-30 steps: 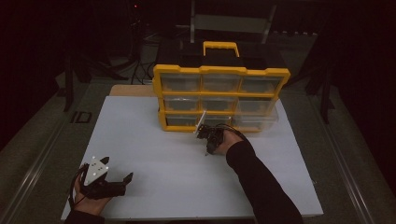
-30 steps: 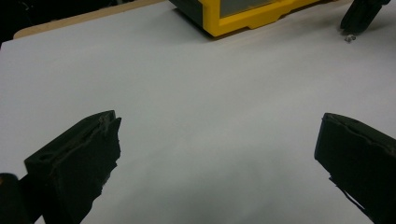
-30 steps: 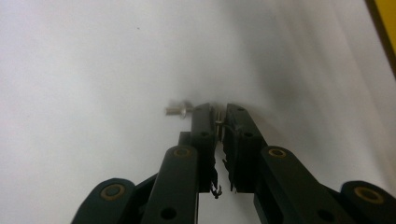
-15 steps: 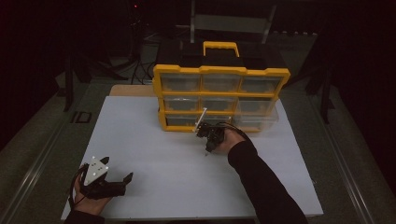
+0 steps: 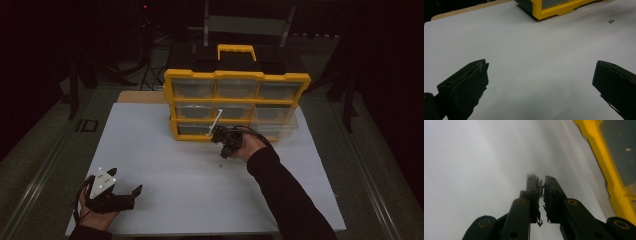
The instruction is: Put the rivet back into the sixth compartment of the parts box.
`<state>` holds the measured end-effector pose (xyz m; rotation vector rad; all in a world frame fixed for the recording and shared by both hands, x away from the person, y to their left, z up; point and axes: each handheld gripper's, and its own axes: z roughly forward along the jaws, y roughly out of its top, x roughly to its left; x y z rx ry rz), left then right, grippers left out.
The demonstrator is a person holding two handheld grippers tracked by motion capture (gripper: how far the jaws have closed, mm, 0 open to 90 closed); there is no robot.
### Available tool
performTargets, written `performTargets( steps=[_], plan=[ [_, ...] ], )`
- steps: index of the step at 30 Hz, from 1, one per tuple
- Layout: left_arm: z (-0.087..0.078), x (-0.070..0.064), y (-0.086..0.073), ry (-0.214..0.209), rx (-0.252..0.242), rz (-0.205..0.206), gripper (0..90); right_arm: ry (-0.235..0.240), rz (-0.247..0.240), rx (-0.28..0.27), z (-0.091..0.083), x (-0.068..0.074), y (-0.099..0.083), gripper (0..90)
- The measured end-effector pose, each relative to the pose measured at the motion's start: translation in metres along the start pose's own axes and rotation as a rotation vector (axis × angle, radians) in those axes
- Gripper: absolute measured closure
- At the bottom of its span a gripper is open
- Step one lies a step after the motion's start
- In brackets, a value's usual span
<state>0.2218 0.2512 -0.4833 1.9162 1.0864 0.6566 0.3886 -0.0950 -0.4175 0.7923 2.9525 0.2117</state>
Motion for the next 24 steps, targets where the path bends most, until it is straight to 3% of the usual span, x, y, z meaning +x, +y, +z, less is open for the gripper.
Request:
performTargets(
  steps=[2, 8, 17, 24],
  plan=[
    [0.000, 0.000, 0.000, 0.000, 0.000, 0.000, 0.7, -0.006, -0.023, -0.024, -0.005, -0.001, 0.000, 82.2],
    [0.000, 0.000, 0.000, -0.001, 0.001, -0.002, 0.7, -0.017, -0.020, -0.055, -0.022, -0.002, 0.001, 82.2],
    [0.000, 0.000, 0.000, 0.000, 0.002, -0.003, 0.7, -0.035, 0.002, -0.127, -0.053, -0.010, -0.003, 82.2],
    [0.000, 0.000, 0.000, 0.001, 0.000, -0.004, 0.7, -0.044, 0.020, -0.188, -0.068, -0.016, -0.009, 82.2]
  ],
)
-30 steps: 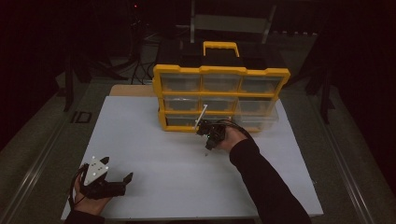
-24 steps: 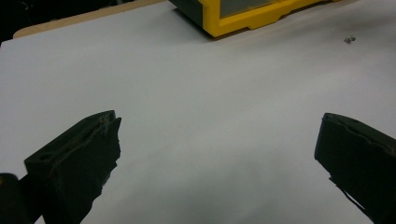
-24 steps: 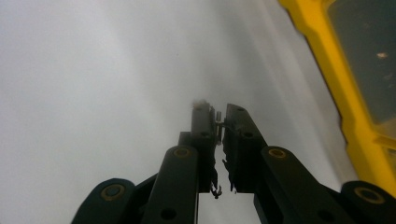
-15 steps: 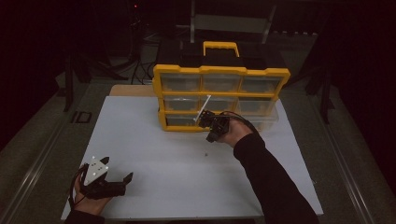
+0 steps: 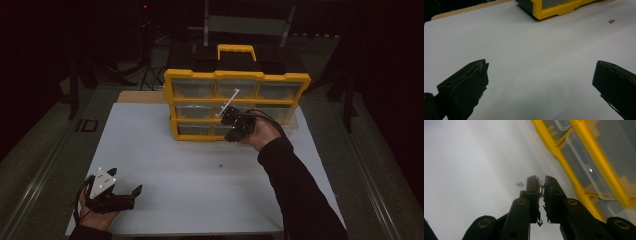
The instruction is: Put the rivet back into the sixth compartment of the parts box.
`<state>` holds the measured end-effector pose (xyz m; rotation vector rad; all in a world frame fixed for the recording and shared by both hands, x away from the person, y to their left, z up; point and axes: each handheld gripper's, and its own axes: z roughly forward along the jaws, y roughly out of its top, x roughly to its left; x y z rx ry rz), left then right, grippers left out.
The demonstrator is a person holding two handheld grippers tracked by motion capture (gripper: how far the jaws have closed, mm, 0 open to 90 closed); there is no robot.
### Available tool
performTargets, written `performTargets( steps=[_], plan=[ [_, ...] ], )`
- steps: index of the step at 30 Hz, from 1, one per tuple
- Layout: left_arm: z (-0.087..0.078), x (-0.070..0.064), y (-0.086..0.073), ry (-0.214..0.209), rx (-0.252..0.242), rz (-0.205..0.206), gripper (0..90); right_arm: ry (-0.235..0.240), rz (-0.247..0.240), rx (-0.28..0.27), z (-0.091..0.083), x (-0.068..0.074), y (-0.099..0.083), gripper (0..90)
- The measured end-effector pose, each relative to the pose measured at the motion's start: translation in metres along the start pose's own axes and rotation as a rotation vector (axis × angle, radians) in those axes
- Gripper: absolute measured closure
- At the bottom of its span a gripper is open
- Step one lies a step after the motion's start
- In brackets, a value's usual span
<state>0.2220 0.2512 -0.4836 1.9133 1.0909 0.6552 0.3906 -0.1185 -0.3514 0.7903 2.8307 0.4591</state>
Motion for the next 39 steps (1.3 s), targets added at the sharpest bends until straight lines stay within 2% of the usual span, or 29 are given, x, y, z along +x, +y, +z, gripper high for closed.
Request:
performTargets(
  steps=[5, 12, 14, 18, 26, 35, 39],
  plan=[
    [0.000, 0.000, 0.000, 0.000, 0.001, 0.002, 0.7, -0.008, 0.021, -0.038, -0.009, -0.004, -0.002, 82.2],
    [0.000, 0.000, 0.000, 0.001, 0.000, 0.001, 0.7, -0.029, 0.072, -0.125, -0.027, -0.016, -0.010, 82.2],
    [0.000, 0.000, 0.000, 0.001, 0.000, 0.001, 0.7, -0.032, 0.079, -0.133, -0.028, -0.017, -0.011, 82.2],
    [0.000, 0.000, 0.000, 0.001, 0.001, 0.002, 0.7, -0.055, 0.130, -0.184, -0.038, -0.027, -0.020, 82.2],
    [0.000, 0.000, 0.000, -0.001, 0.003, 0.003, 0.7, -0.089, 0.191, -0.252, -0.052, -0.040, -0.035, 82.2],
    [0.000, 0.000, 0.000, -0.001, 0.002, 0.004, 0.7, -0.129, 0.264, -0.309, -0.068, -0.053, -0.051, 82.2],
    [0.001, 0.000, 0.000, -0.002, 0.004, 0.004, 0.7, -0.151, 0.287, -0.303, -0.071, -0.057, -0.058, 82.2]
  ],
)
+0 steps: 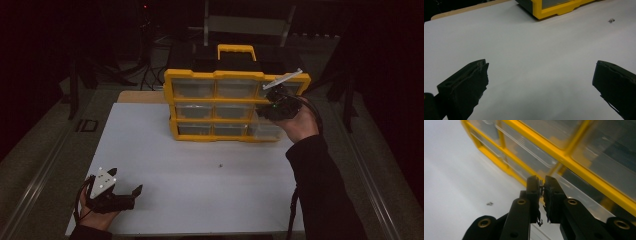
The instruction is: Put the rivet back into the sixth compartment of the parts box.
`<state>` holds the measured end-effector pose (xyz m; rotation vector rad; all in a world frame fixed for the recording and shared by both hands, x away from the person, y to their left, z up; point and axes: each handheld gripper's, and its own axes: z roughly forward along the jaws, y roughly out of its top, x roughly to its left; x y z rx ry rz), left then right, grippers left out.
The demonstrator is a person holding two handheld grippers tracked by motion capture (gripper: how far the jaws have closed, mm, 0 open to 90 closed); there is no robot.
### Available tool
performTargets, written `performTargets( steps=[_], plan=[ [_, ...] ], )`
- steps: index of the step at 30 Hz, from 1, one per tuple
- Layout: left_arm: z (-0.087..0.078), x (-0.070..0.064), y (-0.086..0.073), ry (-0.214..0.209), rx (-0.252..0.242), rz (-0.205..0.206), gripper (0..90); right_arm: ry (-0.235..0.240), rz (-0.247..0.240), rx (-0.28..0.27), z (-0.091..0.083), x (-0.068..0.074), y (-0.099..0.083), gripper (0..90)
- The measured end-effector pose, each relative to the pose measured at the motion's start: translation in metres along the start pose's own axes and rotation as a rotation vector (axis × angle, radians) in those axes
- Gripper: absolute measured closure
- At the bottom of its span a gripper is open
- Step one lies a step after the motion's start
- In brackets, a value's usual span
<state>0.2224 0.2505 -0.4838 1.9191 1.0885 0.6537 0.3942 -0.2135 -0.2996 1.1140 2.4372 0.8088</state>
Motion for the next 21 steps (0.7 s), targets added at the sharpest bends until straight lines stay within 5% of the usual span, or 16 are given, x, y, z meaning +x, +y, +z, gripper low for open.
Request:
performTargets(
  steps=[12, 19, 21],
  plan=[
    [0.001, 0.000, 0.000, -0.001, 0.001, -0.001, 0.7, -0.087, 0.010, 0.052, 0.003, -0.012, -0.009, 82.2],
    [0.001, 0.000, 0.000, -0.002, -0.001, -0.004, 0.7, -0.095, 0.026, 0.057, 0.003, -0.016, -0.010, 81.9],
    [0.001, 0.000, 0.000, -0.002, 0.000, -0.003, 0.7, -0.080, 0.031, 0.055, 0.003, -0.017, -0.011, 72.3]
  ],
)
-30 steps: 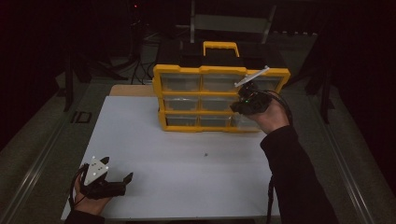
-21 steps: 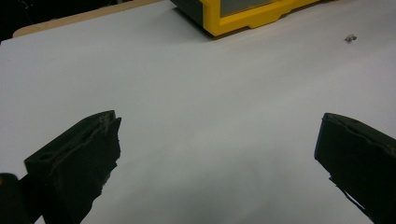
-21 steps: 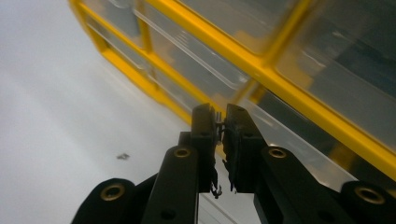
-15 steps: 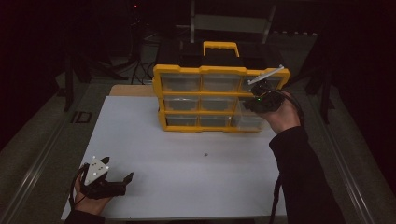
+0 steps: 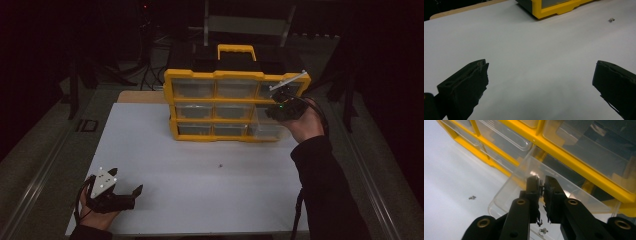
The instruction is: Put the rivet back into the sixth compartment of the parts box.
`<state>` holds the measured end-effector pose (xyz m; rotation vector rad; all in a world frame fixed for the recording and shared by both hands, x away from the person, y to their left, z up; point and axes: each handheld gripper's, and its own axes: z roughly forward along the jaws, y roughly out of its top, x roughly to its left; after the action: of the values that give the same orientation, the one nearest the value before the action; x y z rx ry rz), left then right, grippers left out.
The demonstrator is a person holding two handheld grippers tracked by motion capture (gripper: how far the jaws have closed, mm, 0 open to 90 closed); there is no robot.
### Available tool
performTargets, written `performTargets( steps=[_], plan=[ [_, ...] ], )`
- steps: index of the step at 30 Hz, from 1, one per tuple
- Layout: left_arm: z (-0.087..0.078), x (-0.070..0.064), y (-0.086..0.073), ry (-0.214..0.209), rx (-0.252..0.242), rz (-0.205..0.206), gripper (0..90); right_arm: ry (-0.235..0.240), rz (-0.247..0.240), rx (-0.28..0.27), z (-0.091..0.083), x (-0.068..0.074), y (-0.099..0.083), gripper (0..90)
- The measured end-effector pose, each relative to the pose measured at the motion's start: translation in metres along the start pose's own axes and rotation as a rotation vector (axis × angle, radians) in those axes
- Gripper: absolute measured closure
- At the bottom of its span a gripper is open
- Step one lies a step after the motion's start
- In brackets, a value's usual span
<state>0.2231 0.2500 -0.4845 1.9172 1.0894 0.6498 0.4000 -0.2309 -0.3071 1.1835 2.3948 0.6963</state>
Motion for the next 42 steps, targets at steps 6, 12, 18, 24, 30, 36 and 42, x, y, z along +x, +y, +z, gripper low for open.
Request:
performTargets(
  steps=[6, 12, 18, 24, 30, 36, 42],
  plan=[
    [0.000, 0.000, 0.000, 0.000, 0.001, 0.001, 0.7, 0.035, -0.011, 0.007, 0.003, 0.006, 0.000, 35.8],
    [0.000, 0.000, 0.000, 0.000, 0.000, 0.000, 0.7, 0.022, -0.021, -0.005, 0.002, 0.009, 0.001, 27.9],
    [0.000, 0.000, 0.000, -0.001, 0.000, -0.001, 0.7, 0.037, -0.036, -0.012, 0.002, 0.013, 0.003, 23.7],
    [0.000, 0.000, 0.000, -0.002, 0.003, 0.001, 0.7, 0.055, -0.079, -0.014, 0.002, 0.022, 0.006, 21.6],
    [0.000, 0.000, 0.000, -0.002, 0.001, 0.000, 0.7, 0.072, -0.118, -0.003, 0.006, 0.038, 0.013, 21.3],
    [0.000, 0.001, 0.000, -0.001, 0.001, 0.002, 0.7, 0.079, -0.150, 0.005, 0.011, 0.049, 0.018, 21.5],
    [0.000, 0.000, 0.000, -0.002, 0.001, 0.002, 0.7, 0.089, -0.184, 0.012, 0.014, 0.060, 0.023, 22.0]
  ],
)
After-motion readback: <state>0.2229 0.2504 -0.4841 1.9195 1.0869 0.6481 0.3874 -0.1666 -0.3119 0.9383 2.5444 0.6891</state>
